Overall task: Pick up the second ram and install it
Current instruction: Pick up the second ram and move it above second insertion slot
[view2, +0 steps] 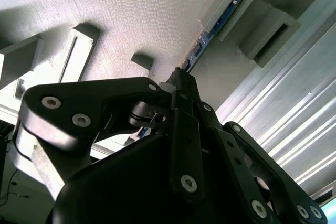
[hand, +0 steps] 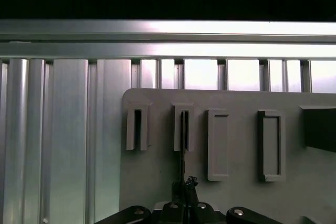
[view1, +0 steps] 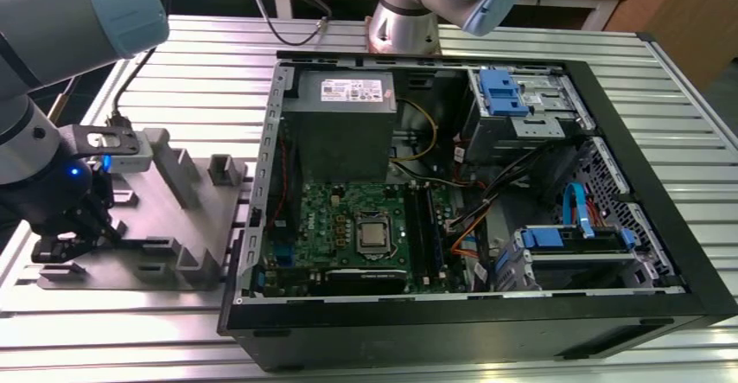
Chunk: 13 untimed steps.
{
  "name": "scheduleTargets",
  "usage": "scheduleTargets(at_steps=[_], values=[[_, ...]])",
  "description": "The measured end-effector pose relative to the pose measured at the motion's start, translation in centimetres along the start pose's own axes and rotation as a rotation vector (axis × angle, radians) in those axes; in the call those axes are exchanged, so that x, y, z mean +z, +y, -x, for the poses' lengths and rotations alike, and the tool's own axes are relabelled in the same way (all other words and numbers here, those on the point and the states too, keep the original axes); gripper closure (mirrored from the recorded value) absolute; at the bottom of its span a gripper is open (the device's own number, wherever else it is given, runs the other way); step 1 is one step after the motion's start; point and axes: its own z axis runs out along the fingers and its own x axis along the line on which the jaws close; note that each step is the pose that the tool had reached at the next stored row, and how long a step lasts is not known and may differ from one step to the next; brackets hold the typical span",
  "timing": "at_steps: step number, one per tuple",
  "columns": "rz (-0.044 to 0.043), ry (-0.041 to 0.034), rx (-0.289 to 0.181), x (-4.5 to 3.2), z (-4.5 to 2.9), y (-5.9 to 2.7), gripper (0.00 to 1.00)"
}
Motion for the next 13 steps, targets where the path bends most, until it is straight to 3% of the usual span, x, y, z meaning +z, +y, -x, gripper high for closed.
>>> scheduleTargets(at_steps=[13], values=[[0.0002, 0.0002, -0.004, 0.00, 0.00, 0.00, 0.92]])
